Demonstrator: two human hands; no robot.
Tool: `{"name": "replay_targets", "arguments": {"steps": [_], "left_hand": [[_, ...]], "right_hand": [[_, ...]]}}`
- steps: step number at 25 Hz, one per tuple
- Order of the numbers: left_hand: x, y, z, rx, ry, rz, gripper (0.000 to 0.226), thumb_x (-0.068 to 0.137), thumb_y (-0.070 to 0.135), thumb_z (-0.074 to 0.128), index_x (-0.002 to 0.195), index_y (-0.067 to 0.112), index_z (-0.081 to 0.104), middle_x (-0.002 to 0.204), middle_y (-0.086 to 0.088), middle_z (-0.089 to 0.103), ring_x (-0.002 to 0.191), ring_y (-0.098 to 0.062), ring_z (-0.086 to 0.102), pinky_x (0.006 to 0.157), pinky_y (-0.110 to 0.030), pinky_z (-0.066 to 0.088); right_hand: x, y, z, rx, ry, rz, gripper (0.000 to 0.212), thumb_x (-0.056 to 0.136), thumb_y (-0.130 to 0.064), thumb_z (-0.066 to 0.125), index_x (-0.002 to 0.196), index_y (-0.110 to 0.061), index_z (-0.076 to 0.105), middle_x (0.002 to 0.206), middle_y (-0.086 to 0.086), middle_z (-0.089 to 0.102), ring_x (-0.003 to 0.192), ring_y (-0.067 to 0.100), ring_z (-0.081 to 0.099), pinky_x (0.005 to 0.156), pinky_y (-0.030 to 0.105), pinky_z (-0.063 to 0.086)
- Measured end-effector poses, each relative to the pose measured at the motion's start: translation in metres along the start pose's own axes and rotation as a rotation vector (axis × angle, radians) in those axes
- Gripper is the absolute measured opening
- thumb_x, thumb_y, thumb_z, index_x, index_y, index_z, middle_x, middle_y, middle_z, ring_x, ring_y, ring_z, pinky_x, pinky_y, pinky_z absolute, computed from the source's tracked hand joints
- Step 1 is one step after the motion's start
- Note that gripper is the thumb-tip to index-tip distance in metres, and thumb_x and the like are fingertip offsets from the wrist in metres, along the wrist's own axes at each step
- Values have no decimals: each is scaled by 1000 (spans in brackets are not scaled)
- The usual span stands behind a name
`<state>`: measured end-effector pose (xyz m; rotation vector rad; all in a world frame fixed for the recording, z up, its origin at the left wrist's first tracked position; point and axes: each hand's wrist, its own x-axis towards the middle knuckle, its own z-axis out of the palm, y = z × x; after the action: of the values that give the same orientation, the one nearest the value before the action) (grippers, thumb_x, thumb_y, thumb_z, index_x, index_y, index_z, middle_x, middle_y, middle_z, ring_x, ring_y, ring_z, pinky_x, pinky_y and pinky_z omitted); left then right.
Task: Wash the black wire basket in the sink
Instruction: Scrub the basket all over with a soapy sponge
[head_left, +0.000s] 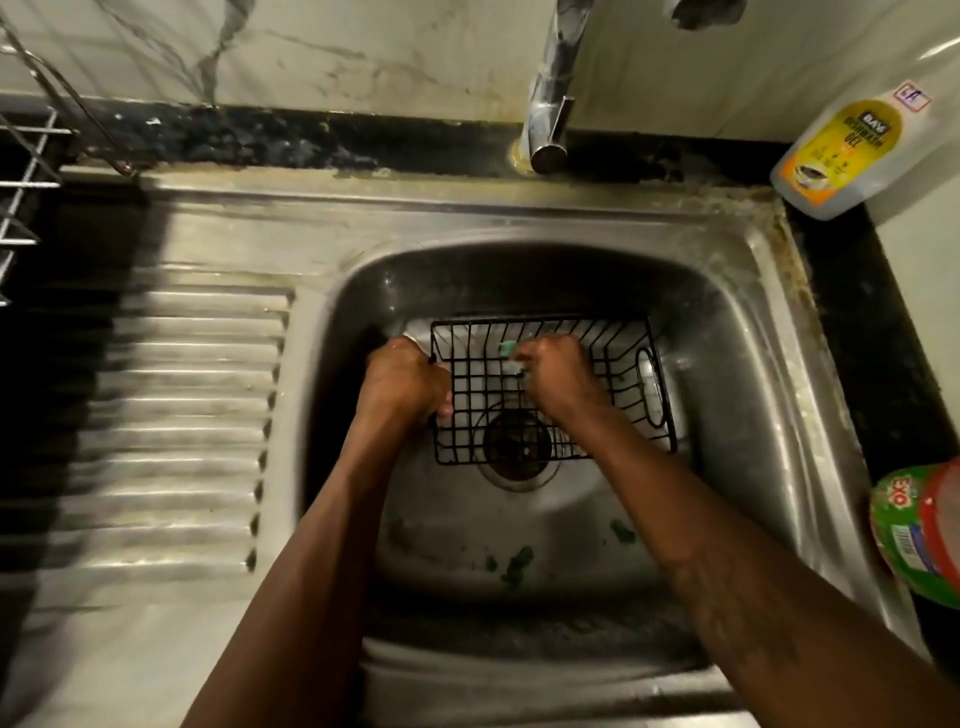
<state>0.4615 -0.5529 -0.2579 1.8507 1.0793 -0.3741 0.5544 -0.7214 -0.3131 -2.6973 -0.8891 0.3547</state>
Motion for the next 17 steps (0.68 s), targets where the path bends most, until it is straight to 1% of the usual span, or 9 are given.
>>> {"name": "replay_targets", "arguments": {"steps": [2, 4, 7, 9, 11, 12, 14, 16, 17], "left_hand": [[-4, 3, 1, -15, -14, -8, 24, 97, 13, 60, 73, 9, 63, 65, -9, 74, 58, -20, 73, 59, -29, 57], [-5, 3, 1, 8, -8, 9, 23, 96, 11, 61, 74, 8, 66, 64, -8, 74, 58, -18, 74, 61, -28, 58], [-4, 5, 0, 53, -11, 4, 14, 91, 9, 67, 79, 3, 71, 64, -9, 74, 61, -21, 74, 70, -36, 63], [-4, 6, -1, 51, -4, -5, 11, 90, 9, 69, 82, 2, 70, 65, -9, 74, 62, -22, 74, 72, -41, 64], [-7, 8, -2, 29, 7, -2, 17, 94, 12, 66, 78, 5, 64, 64, -9, 74, 62, -21, 74, 74, -39, 64], [-9, 8, -3, 15, 7, 5, 20, 96, 15, 65, 77, 8, 61, 65, -8, 74, 63, -22, 75, 74, -39, 63], [-12, 9, -4, -2, -14, 9, 23, 98, 20, 63, 77, 9, 62, 66, -8, 75, 64, -22, 75, 74, -38, 63], [-12, 9, -2, -35, -32, 2, 26, 99, 21, 62, 78, 7, 64, 67, -10, 74, 62, -22, 75, 67, -36, 63], [-11, 8, -2, -47, -37, -1, 27, 99, 21, 62, 78, 5, 65, 66, -10, 74, 59, -22, 74, 60, -33, 62]], "right_hand": [[-5, 17, -10, 9, 48, 86, 29, 83, 7, 67, 103, -12, 74, 97, 7, 70, 85, 19, 67, 65, 11, 38], [-13, 25, -15, -26, 80, 153, 24, 82, 4, 72, 103, -9, 73, 96, 9, 70, 82, 21, 66, 66, 18, 44], [-21, 31, -23, 0, 100, 313, 25, 82, -5, 77, 106, -10, 72, 95, 10, 70, 82, 24, 67, 64, 23, 46], [-19, 24, -23, -22, 113, 325, 20, 83, -4, 75, 103, -6, 71, 94, 11, 69, 82, 23, 67, 63, 22, 43], [-19, 8, -20, -28, 129, 269, 14, 84, -2, 71, 97, -7, 71, 91, 9, 68, 77, 20, 65, 62, 22, 44], [-20, -3, -16, -37, 103, 193, 13, 84, -2, 69, 96, -9, 71, 89, 6, 66, 75, 17, 62, 62, 22, 44], [-21, -26, -6, -7, -12, -39, 11, 88, -7, 67, 96, -14, 69, 88, -1, 61, 76, 14, 58, 64, 24, 47], [-9, -41, 7, 6, -78, -238, 12, 88, -8, 69, 99, -14, 69, 92, 1, 63, 81, 18, 62, 69, 28, 54], [2, -46, 10, 5, -69, -268, 13, 88, -7, 69, 100, -13, 69, 95, 4, 65, 83, 21, 64, 71, 29, 54]]}}
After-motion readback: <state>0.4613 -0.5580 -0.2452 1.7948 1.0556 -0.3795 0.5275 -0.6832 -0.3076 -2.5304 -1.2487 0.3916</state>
